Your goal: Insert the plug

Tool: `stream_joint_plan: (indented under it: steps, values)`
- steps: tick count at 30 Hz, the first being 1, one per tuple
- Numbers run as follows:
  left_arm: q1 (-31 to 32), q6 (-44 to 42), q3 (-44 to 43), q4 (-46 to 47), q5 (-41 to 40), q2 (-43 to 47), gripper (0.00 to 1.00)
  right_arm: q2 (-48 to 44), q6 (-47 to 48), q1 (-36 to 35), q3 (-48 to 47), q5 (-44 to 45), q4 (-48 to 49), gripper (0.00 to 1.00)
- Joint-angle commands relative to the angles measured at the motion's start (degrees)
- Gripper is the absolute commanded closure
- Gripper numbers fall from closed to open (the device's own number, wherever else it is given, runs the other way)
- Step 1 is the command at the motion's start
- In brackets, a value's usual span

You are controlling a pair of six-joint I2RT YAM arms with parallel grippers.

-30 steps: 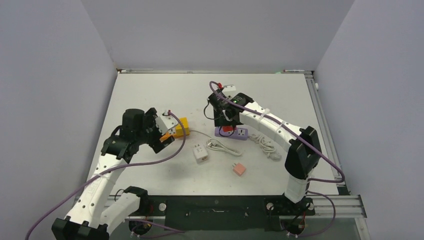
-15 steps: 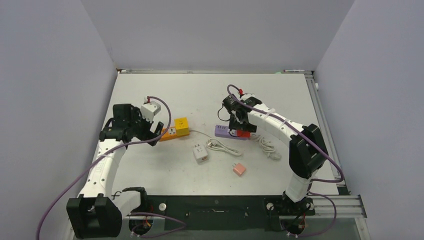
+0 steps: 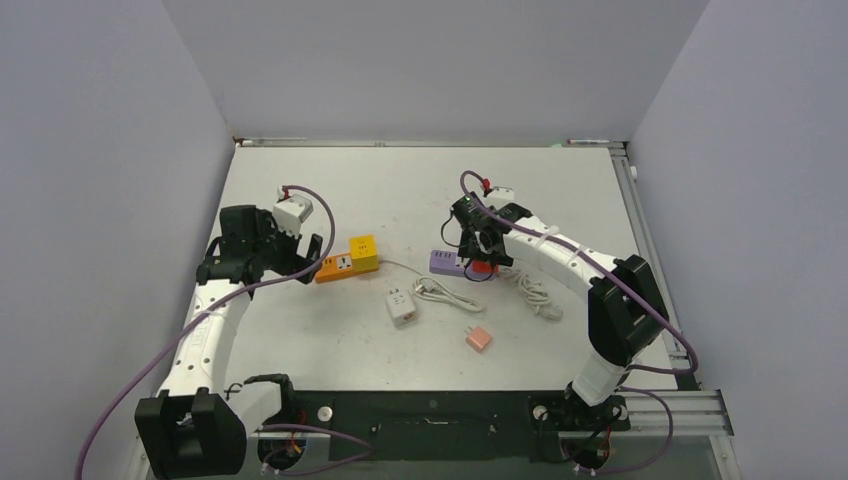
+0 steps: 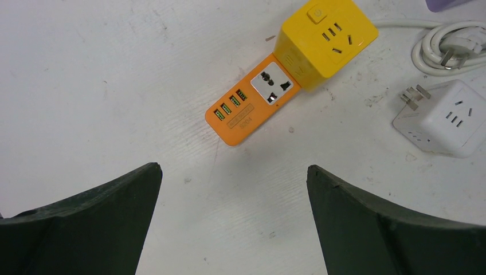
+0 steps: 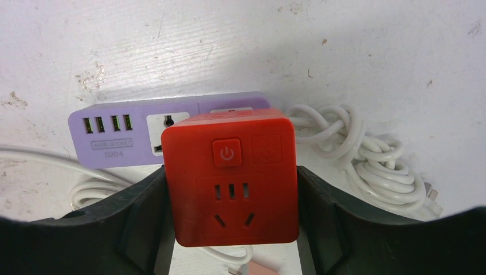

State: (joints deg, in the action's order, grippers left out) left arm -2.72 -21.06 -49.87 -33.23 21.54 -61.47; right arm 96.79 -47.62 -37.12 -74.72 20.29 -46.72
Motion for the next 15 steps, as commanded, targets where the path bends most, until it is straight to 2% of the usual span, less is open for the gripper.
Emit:
stream_joint_plan:
  steps: [1,15]
  values:
    - [-0.27,1.28,0.29,2.67,0.61,1.26,0.04,-2.67,0.37,0.6,1.13,1.16,4.55,0.95]
    - [-0.27,1.29,-0.09,1.93,0.7,2.14,0.04,-2.06,1.02,1.75,2.48,0.59,7.16,0.95]
